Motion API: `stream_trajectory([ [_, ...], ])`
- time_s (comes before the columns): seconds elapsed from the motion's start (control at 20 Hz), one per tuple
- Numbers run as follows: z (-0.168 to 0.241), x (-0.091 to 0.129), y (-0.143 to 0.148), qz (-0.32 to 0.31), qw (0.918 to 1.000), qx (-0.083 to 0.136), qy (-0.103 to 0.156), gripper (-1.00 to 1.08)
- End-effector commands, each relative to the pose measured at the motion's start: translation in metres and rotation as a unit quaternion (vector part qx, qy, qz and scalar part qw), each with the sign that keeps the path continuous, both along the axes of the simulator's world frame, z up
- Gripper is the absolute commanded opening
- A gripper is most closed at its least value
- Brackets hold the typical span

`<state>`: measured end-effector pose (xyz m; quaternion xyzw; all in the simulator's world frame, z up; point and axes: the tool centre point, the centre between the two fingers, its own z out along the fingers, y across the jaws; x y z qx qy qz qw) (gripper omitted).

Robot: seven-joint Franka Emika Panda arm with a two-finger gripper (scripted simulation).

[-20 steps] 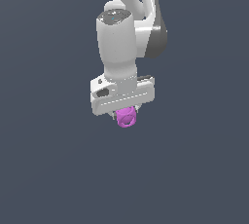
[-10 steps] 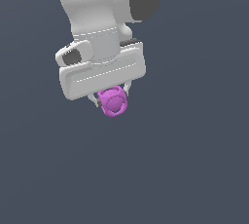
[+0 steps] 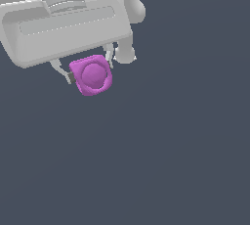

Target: Pick up the object and move it to a goal position.

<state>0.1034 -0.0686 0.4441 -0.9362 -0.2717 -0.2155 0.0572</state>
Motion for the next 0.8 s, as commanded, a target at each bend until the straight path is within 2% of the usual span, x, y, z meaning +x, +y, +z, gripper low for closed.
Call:
stream_trajectory([
  [0.0, 0.019, 0.002, -0.007, 0.013, 0.9999, 0.004, -0.01, -1.0],
  [0.35, 0.051, 0.006, -0.019, 0.032, 0.9991, 0.01, -0.025, -1.0],
  [0.75, 0.061, 0.007, -0.023, 0.038, 0.9988, 0.012, -0.03, -1.0],
])
